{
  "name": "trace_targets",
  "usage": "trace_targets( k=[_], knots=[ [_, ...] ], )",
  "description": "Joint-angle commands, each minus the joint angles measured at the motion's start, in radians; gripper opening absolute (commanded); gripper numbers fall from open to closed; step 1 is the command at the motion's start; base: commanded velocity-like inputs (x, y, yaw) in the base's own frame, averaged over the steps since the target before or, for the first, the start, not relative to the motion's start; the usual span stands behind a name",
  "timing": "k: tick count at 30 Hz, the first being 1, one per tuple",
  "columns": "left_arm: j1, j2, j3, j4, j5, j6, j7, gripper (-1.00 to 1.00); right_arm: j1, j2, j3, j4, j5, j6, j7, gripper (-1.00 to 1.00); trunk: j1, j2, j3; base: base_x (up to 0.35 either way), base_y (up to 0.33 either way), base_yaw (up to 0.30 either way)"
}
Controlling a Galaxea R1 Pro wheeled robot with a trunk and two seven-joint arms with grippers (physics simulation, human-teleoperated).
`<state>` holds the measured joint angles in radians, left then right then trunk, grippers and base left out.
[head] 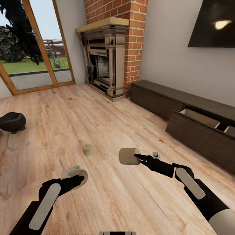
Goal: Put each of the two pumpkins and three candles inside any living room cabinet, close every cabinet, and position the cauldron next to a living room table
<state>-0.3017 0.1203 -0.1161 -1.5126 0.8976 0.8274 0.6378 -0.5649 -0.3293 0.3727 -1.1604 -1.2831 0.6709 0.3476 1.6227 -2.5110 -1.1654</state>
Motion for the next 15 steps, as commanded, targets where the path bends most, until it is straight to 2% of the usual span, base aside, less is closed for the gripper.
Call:
trace_targets(
  k=[1,6,15],
  knots=[
    [0.000,0.001,-0.002,-0.001,0.006,0.003,0.016,-1.00,-0.001,-0.001,0.001,0.001,-0.007,0.003,0.002,-1.00,-0.001,0.000,0.003,-0.304,0.000,-0.256],
    [0.000,0.002,-0.002,-0.001,0.005,0.002,0.017,-1.00,-0.001,-0.001,0.000,0.012,-0.007,0.003,0.002,-1.00,-0.003,0.001,0.019,-0.206,0.000,-0.257],
    [0.000,0.002,-0.002,-0.001,0.004,0.003,0.017,-1.00,-0.001,-0.001,0.000,0.015,-0.007,0.003,0.002,-1.00,-0.007,0.003,0.050,-0.017,0.000,-0.259]
  ],
)
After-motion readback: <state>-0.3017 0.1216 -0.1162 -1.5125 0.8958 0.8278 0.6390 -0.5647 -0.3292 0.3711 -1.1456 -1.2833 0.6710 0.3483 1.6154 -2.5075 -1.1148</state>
